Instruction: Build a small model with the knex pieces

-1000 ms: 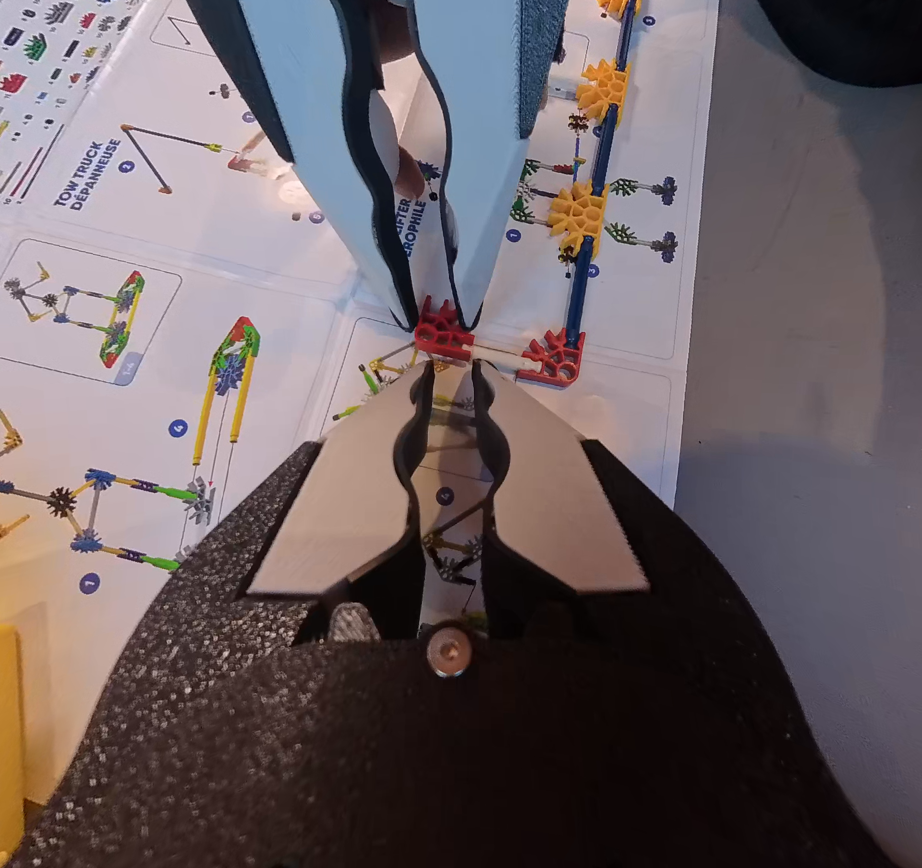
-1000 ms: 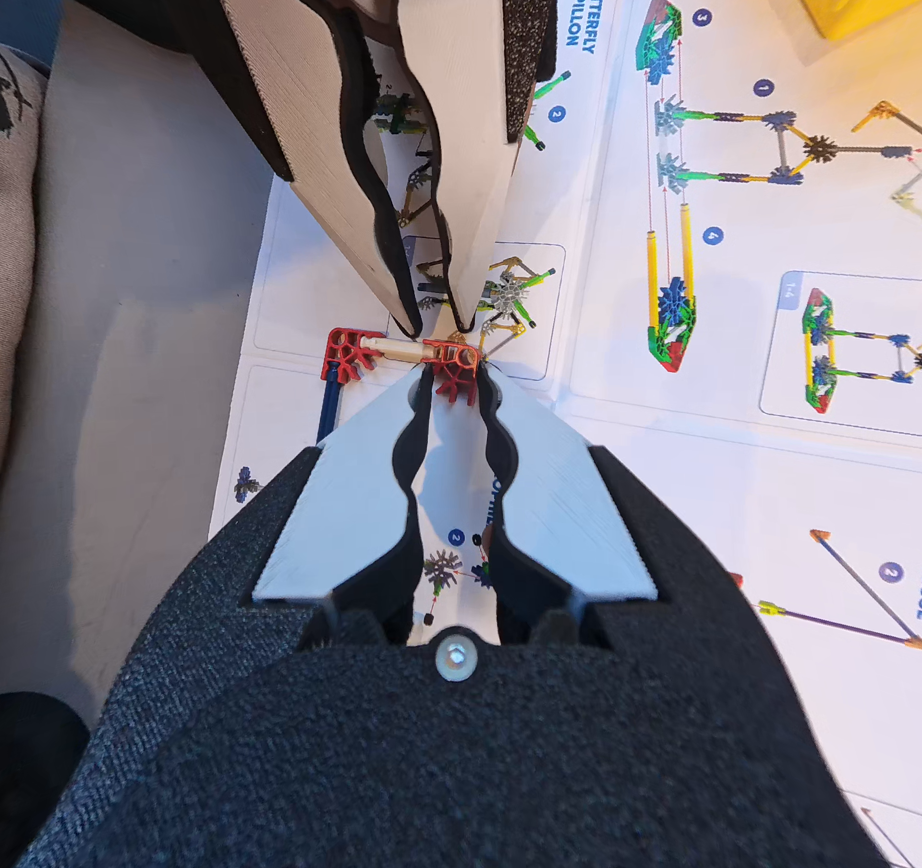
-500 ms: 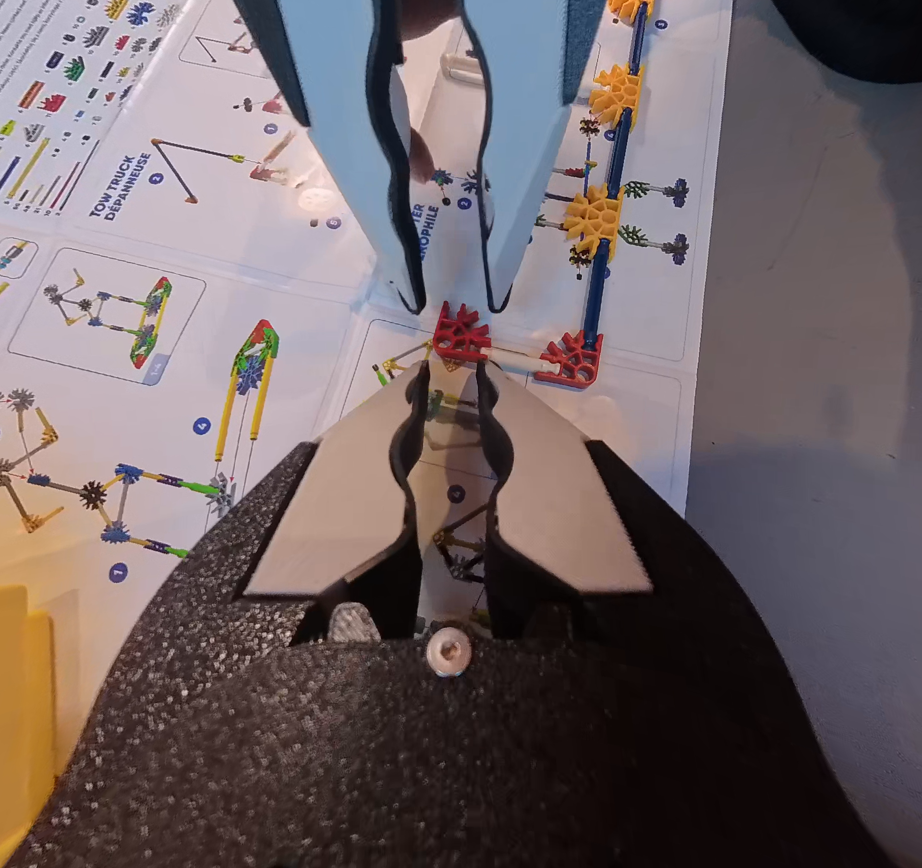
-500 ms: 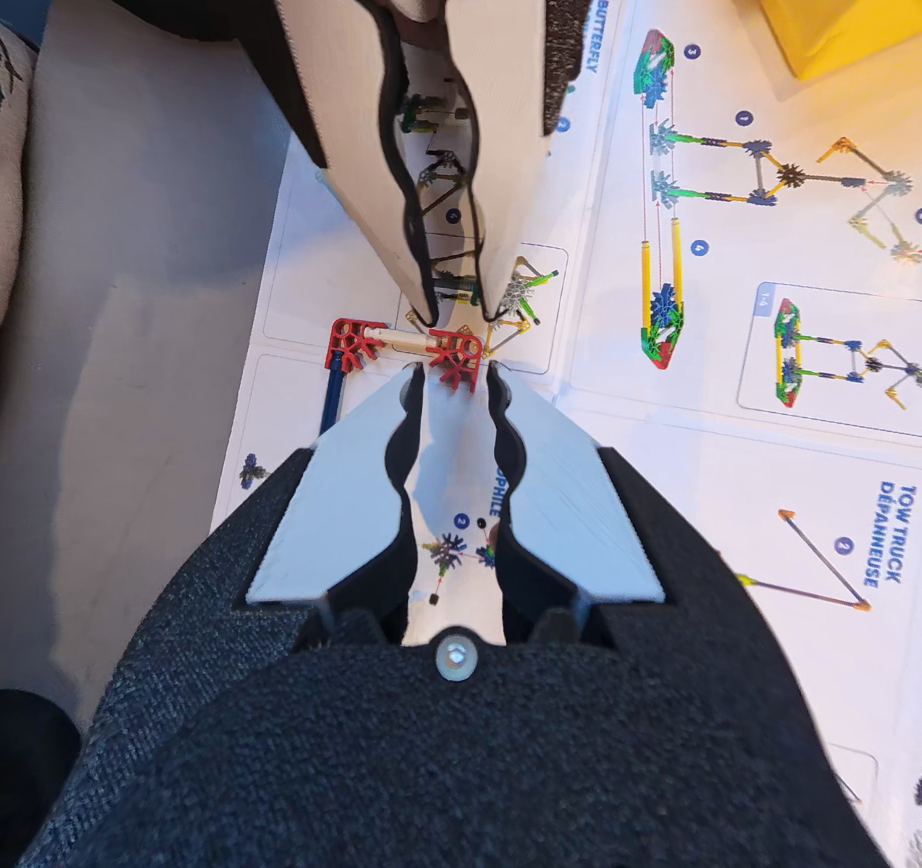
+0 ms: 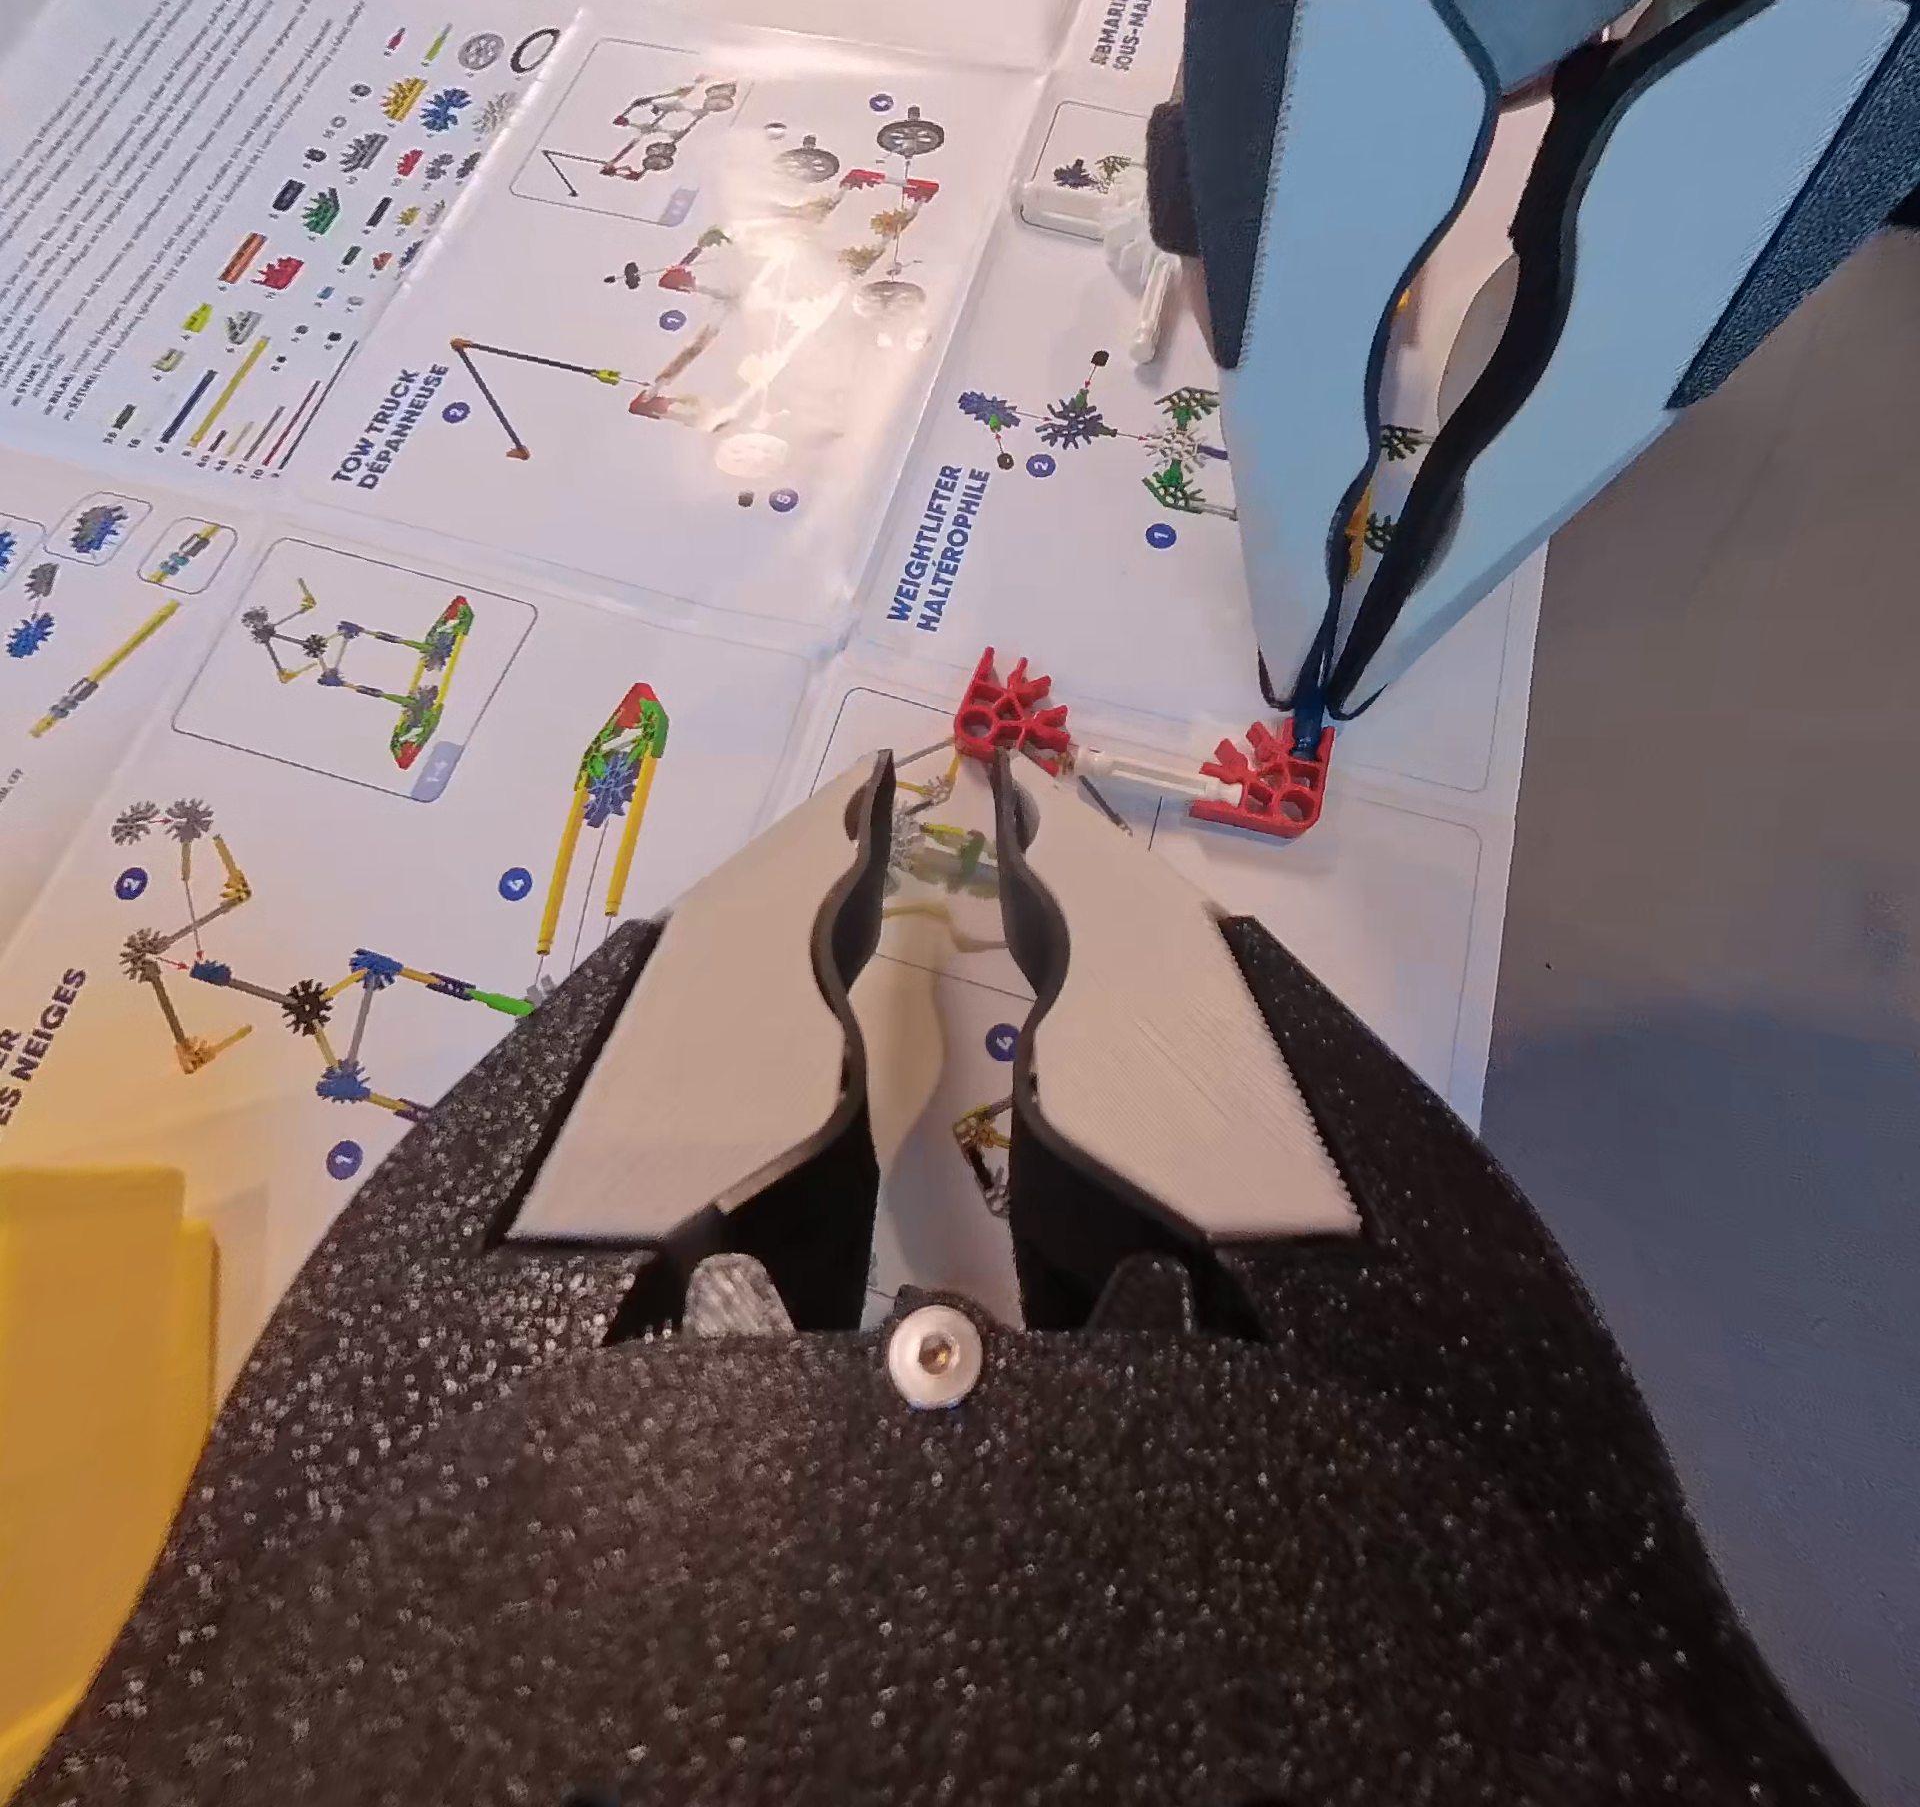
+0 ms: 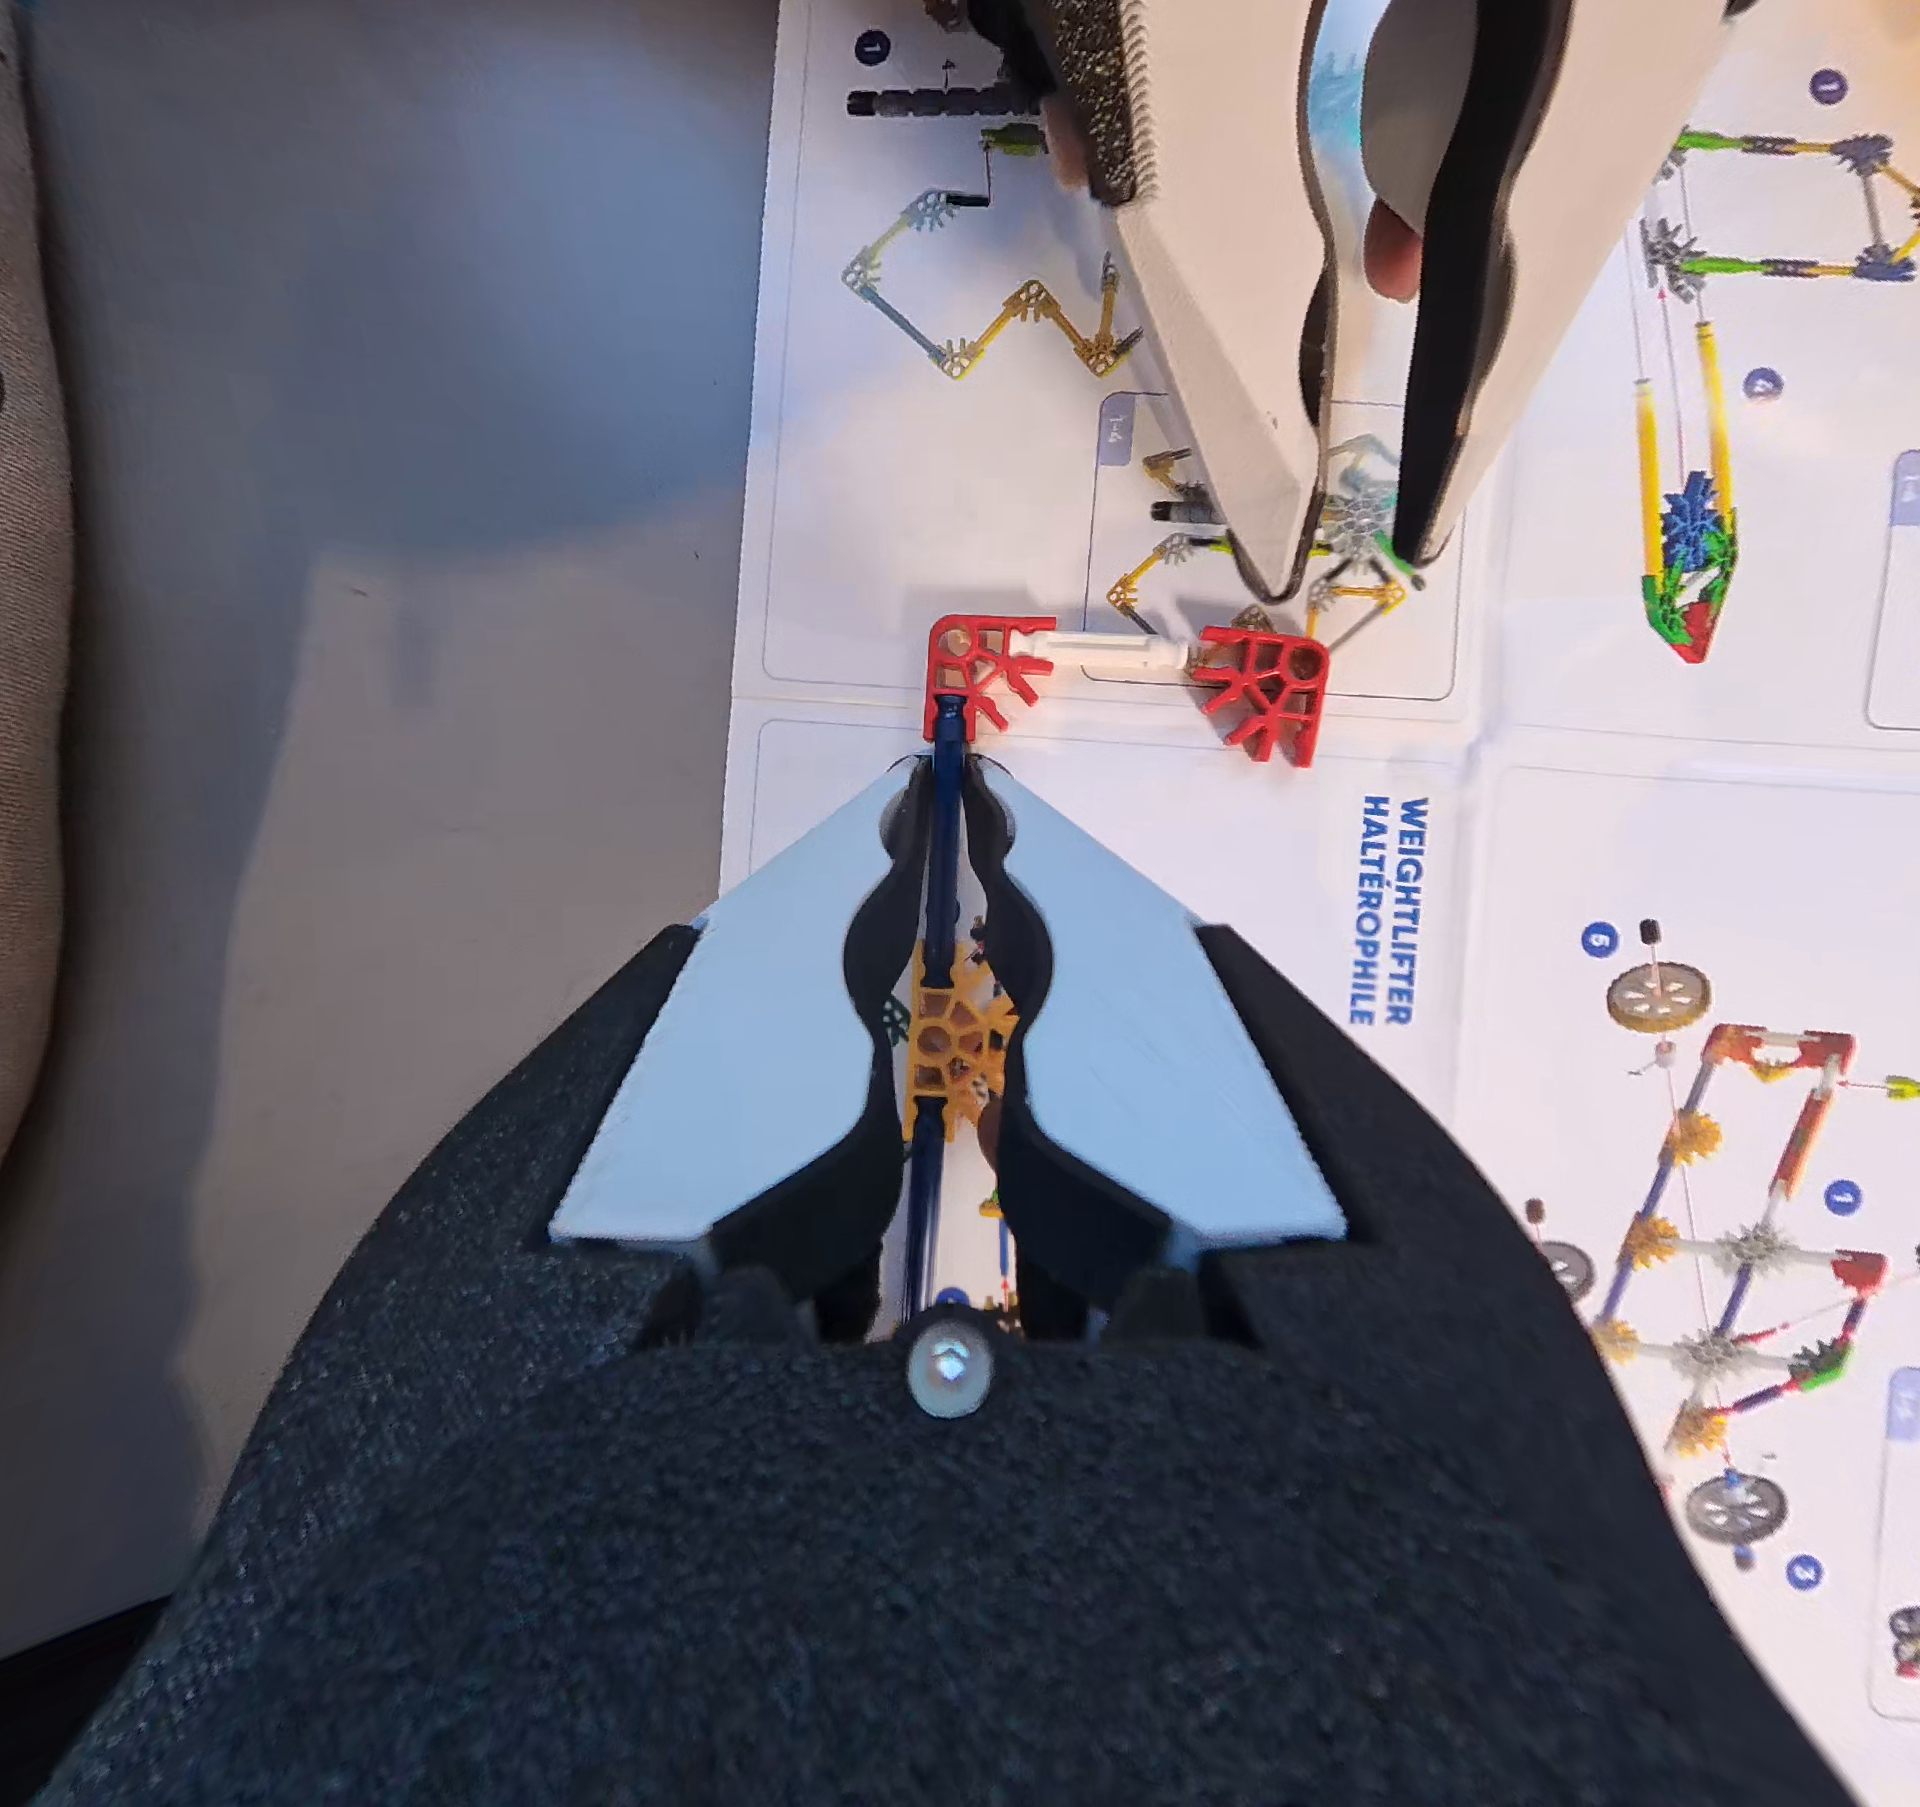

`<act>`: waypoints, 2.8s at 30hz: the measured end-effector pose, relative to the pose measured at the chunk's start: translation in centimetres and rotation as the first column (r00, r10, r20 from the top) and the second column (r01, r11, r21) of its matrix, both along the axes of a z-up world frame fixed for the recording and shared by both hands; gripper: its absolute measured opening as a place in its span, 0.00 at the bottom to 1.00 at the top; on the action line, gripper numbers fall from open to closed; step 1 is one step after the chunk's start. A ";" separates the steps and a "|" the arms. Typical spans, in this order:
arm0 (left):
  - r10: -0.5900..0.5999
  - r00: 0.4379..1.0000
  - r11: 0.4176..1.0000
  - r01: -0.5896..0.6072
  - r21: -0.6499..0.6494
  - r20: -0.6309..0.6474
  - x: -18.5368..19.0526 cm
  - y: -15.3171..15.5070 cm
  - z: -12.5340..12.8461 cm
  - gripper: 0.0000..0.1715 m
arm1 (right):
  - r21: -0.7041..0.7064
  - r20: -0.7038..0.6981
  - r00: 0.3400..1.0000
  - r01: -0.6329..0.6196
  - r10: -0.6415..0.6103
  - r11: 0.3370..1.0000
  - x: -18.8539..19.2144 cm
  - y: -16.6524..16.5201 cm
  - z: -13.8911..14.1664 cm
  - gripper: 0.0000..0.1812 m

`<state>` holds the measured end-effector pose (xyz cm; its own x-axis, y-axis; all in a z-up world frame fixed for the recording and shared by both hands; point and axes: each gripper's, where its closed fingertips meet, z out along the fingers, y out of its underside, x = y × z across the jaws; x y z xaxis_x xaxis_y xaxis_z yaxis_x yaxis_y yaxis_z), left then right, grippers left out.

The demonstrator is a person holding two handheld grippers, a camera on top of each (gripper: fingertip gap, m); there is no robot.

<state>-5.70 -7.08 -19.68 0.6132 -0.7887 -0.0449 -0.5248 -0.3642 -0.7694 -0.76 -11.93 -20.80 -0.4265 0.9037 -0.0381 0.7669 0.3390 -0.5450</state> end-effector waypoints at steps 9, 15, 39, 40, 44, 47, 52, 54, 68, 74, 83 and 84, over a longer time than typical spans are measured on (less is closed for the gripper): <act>0.012 1.000 1.000 -0.012 0.011 -0.017 -0.2 0.3 -0.2 0.09 | -0.007 -0.088 0.996 0.022 -0.022 1.000 -0.2 0.3 2.1 0.02; 0.062 0.997 0.998 -0.061 0.026 -0.038 -0.8 0.9 -0.3 0.09 | -0.002 -0.042 0.998 0.036 -0.036 0.999 -0.4 1.0 0.6 0.02; 0.027 0.994 0.999 -0.024 0.027 -0.105 -0.7 0.2 -0.6 0.07 | 0.003 -0.021 0.994 0.112 -0.112 0.994 -4.1 3.6 0.6 0.00; 0.025 0.994 0.999 -0.022 0.030 -0.105 -0.7 0.1 -0.5 0.07 | 0.023 -0.019 0.994 0.106 -0.105 0.994 -4.1 3.6 0.5 0.00; 0.009 0.995 1.000 -0.007 0.021 -0.104 -0.5 -0.1 -0.6 0.07 | 0.060 0.009 0.996 0.093 -0.094 0.994 -4.1 3.6 0.4 0.00; 0.001 0.994 1.000 0.001 0.017 -0.107 -0.4 -0.3 -0.7 0.08 | 0.066 0.017 0.996 0.085 -0.086 0.994 -4.1 3.6 0.2 0.00; -0.001 0.995 1.000 0.003 0.012 -0.103 -0.3 -0.4 -0.6 0.08 | 0.069 0.066 0.993 0.092 -0.097 0.993 -3.7 3.5 -0.9 0.01; -0.005 0.995 1.000 0.006 0.006 -0.101 -0.2 -0.5 -0.7 0.08 | 0.023 0.052 0.993 0.108 -0.109 0.994 -3.8 3.5 -0.8 0.00; -0.026 0.998 1.000 0.026 0.011 -0.058 1.2 -0.8 -0.4 0.09 | -0.106 -0.191 0.941 0.264 -0.280 0.959 2.6 6.7 5.7 0.11; -0.004 0.998 1.000 0.005 0.021 -0.055 1.5 -0.4 -0.4 0.09 | -0.054 -0.039 0.972 0.231 -0.234 0.971 8.9 3.7 2.0 0.14; -0.057 0.996 0.998 0.060 0.036 -0.075 3.6 1.8 -0.2 0.17 | -0.007 -0.040 0.988 0.148 -0.148 0.989 7.8 2.3 0.2 0.00; -0.072 0.994 0.997 0.075 0.031 -0.082 3.9 2.0 -0.3 0.18 | 0.007 -0.043 0.990 0.135 -0.135 0.991 7.5 2.2 0.2 0.00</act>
